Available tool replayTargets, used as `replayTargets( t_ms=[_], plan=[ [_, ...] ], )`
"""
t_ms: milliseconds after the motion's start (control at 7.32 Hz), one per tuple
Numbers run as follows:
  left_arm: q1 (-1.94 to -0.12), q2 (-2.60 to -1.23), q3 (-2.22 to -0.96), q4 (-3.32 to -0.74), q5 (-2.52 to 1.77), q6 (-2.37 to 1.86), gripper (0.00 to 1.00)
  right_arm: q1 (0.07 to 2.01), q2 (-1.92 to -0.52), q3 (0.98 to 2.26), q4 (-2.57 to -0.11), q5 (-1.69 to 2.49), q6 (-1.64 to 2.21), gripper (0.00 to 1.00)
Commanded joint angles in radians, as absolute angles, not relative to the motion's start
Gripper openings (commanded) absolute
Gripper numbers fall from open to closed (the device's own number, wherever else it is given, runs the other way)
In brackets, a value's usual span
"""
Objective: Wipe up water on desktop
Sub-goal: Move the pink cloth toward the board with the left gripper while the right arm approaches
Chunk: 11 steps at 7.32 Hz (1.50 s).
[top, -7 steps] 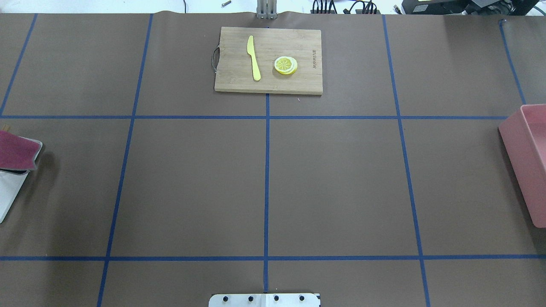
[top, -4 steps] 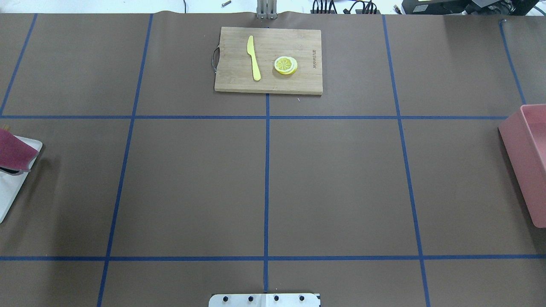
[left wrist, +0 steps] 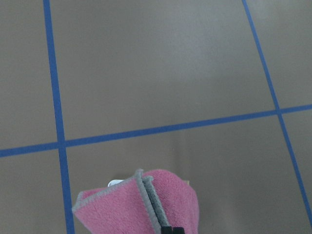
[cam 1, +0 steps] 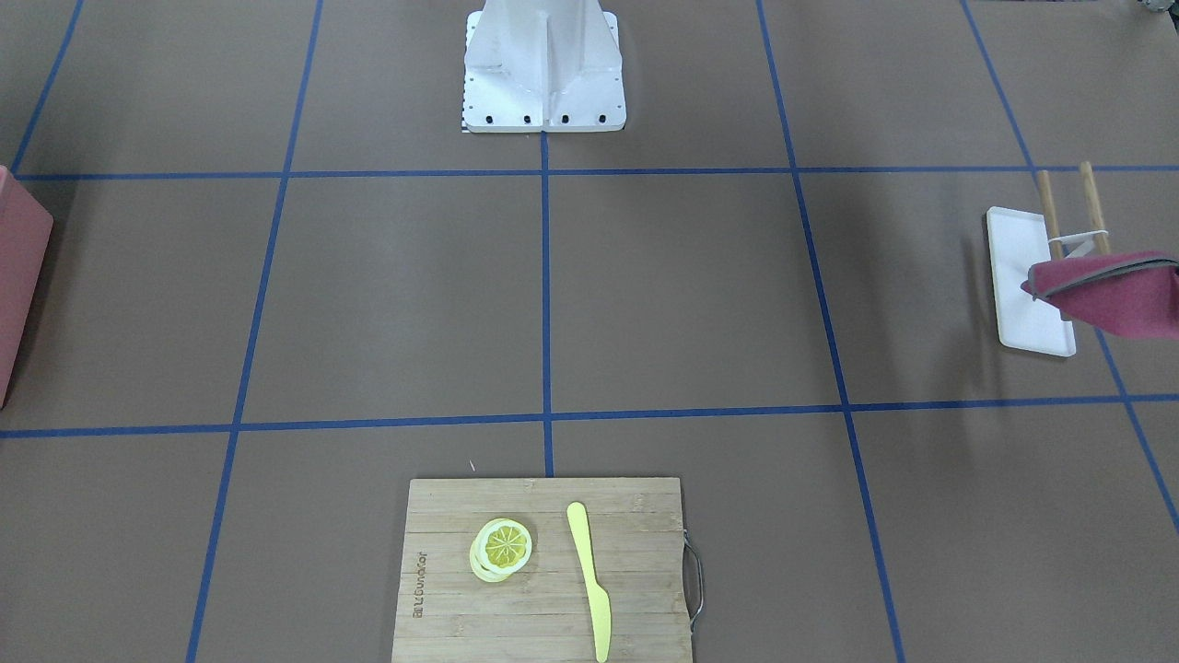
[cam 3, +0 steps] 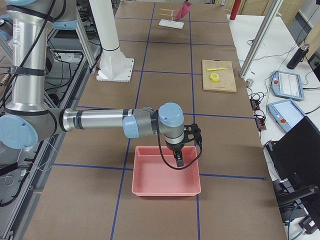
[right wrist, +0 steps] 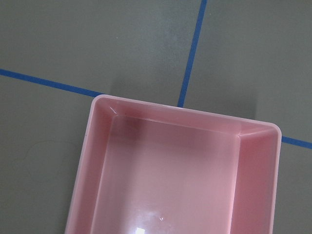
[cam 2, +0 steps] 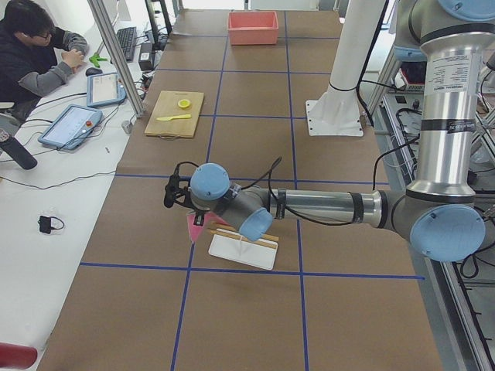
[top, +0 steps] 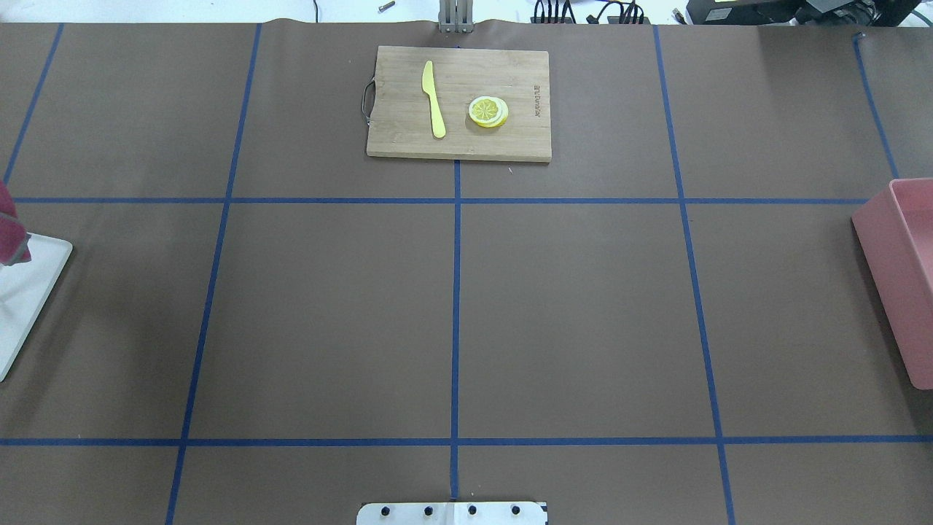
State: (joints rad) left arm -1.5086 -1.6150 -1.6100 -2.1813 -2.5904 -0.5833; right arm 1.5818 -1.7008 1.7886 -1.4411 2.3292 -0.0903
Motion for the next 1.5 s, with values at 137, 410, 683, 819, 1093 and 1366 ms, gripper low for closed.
replayTargets(
  t_ms=[137,410,683,819,1093,1366],
  plan=[
    [-1.468,-1.719,-1.736,-2.169,-2.489,-1.046,0.00,1.578,-1.690,1.830,-1.349,2.393,0.007,1.00],
    [-1.353,-1.765,-1.801,-2.169,-2.386,-1.269,0.00,1.518,-1.689,1.853,-1.133,2.427,0.194,1.00],
    [-1.232,-1.857,-1.822,-2.169,-2.285,-1.481,0.00,1.390,-1.649,1.855,-0.906,2.421,0.421,0.99],
    [-1.150,-1.921,-1.821,-2.168,-2.196,-1.600,0.00,1.324,-1.631,1.853,-0.815,2.363,0.442,0.99],
    [-0.957,-2.038,-1.806,-2.164,-2.007,-1.788,0.00,1.196,-1.518,1.848,-0.761,2.272,0.560,0.97],
    [-0.838,-2.120,-1.790,-2.136,-1.872,-1.891,0.00,0.997,-1.416,1.868,-0.715,2.057,0.669,0.97]
  ],
)
